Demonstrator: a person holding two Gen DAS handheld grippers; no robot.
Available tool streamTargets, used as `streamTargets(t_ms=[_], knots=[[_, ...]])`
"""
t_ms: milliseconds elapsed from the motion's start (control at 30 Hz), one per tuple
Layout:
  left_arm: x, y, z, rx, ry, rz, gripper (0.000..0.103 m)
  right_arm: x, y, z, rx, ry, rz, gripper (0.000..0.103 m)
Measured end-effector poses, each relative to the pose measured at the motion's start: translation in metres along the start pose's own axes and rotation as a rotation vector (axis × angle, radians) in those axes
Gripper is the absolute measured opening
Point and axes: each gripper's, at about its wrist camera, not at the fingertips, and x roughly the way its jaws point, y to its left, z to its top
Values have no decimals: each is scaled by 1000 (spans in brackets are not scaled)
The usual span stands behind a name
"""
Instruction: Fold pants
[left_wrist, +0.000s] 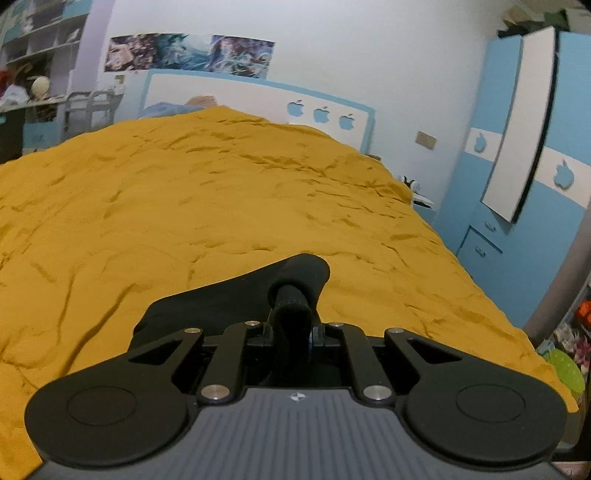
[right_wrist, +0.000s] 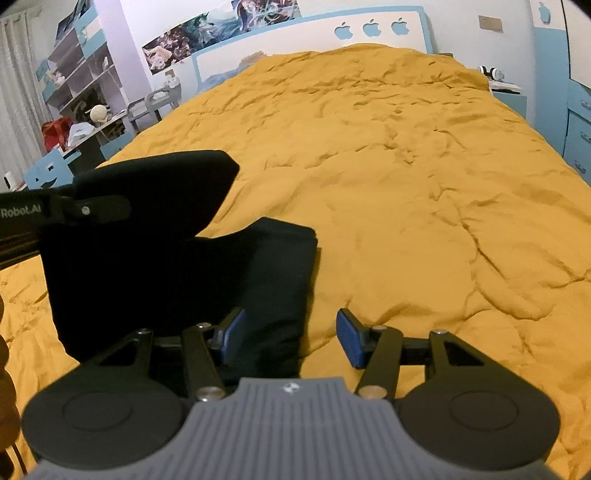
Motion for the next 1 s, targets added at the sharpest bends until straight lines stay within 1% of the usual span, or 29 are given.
streamTargets(t_ms=[200, 333, 433, 467, 500, 533, 567, 633, 667, 733, 767, 833, 900, 933, 967, 1000], knots=[[9, -27, -8, 83, 23, -6, 12, -10, -20, 4, 45, -19, -31, 51], [26, -40, -26, 145, 117, 10, 12, -15, -31, 7, 71, -29, -48, 51], [39, -51, -46, 207, 160, 23, 14, -16, -35, 8, 77, -29, -54, 51], [46, -54, -53, 232, 188, 27, 15, -16, -36, 7, 78, -29, -55, 51], [50, -57, -59, 248, 226, 26, 21, -16, -36, 7, 78, -27, -55, 51], [55, -57, -64, 249, 281, 20, 29, -15, -36, 7, 78, -23, -54, 51], [53, -54, -66, 242, 292, -1, 31, -15, -38, 7, 80, -20, -55, 51], [38, -49, -63, 236, 278, -52, 38, -14, -42, 6, 95, -14, -53, 51], [29, -44, -60, 230, 286, -83, 40, -13, -44, 7, 109, -12, -48, 51], [1, -29, -55, 204, 289, -168, 43, -12, -49, 8, 144, -12, -25, 51], [-16, -18, -53, 189, 268, -185, 44, -12, -52, 9, 164, -13, -6, 51], [-41, 4, -47, 159, 220, -163, 54, -12, -54, 10, 196, -19, 43, 51], [-52, 34, -42, 107, 169, -93, 57, -10, -51, 10, 213, -21, 96, 52], [-51, 51, -38, 78, 150, -44, 57, -9, -48, 10, 218, -15, 127, 52], [-48, 69, -36, 48, 145, 4, 57, -6, -45, 9, 226, -5, 158, 52], [-42, 83, -35, 22, 158, 42, 57, -3, -42, 8, 238, 10, 193, 52]])
